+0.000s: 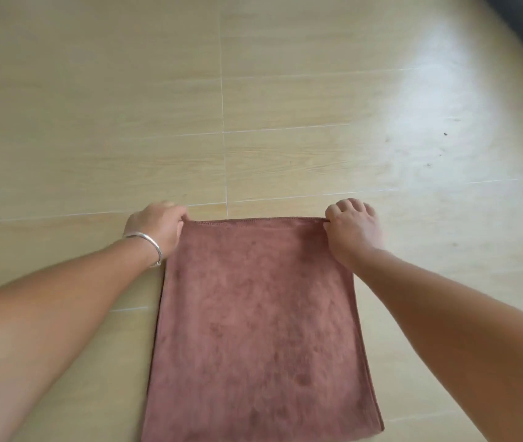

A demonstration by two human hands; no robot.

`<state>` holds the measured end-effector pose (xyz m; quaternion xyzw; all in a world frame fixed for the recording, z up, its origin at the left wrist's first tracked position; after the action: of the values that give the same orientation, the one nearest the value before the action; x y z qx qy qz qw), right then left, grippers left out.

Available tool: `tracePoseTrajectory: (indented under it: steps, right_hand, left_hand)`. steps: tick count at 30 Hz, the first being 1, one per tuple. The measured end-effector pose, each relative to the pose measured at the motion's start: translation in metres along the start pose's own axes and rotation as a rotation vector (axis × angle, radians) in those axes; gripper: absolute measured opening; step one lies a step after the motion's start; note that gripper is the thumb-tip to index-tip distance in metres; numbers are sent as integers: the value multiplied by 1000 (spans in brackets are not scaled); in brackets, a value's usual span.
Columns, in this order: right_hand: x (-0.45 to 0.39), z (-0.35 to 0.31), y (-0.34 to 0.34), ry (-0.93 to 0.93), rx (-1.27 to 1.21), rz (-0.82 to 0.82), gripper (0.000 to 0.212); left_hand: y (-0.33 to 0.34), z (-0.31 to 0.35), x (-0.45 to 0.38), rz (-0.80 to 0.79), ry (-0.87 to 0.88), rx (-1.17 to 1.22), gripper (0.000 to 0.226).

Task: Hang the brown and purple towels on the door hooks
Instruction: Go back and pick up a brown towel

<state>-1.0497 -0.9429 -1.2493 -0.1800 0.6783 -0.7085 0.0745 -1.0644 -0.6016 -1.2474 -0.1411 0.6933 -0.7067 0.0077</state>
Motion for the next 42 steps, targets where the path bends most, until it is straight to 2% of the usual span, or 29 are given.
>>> tracePoseTrajectory:
  steps: [2,4,6,9,11,15,22,24,27,29,32,35,38,42]
  right_hand:
    - [4,-7,13,-9,-71,73,40]
    - [23,-25,27,-146,-75,34,51]
    - [56,-44,34,-278,-42,-18,59]
    - [97,-63,43,-263,-82,-100,69]
    - [114,-71,57,-238,-93,-136,73]
    - [113,-71,82,-255,-77,-118,75]
    - [55,-70,66,-281,-38,-43,74]
    - [64,-79,59,-361,-73,8,70]
    - [102,-92,63,-605,-135,75,69]
    - [132,-95,75,-769,-122,60,72]
    - [166,-90,89,-905,-65,34,77]
    - [185,-87,97,-973,-54,12,78]
    - [192,-81,98,-1014,-45,51,65]
    - [190,-79,90,-947,-17,122,47]
  left_hand:
    - [12,10,17,125,9,117,43]
    - [26,29,58,156,199,32,59]
    - [44,44,110,113,376,-48,66]
    - [70,42,166,-47,346,-93,75]
    - [81,37,181,-86,303,-113,77]
    - [96,23,169,-75,309,-116,78]
    - [83,14,113,-89,216,-128,74]
    - [71,21,124,-72,321,-96,74]
    - [72,24,174,-35,628,-91,78]
    - [88,10,210,-36,730,-122,82]
    - [106,-11,241,-1,755,-152,78]
    - [100,-23,242,52,774,-73,62]
    - [93,-31,234,76,779,1,49]
    - [90,-36,237,61,723,2,47]
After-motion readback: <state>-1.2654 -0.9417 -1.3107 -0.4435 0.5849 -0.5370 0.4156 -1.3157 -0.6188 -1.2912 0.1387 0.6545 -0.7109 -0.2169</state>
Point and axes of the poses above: each hand's wrist, its own x-axis away from the middle knuckle, its own y-axis out of the palm, z = x × y, the point moved 6 cm from there along -x, towards the middle knuckle, and after that the axes turned 10 degrees about -y, right-handed, at the moved point
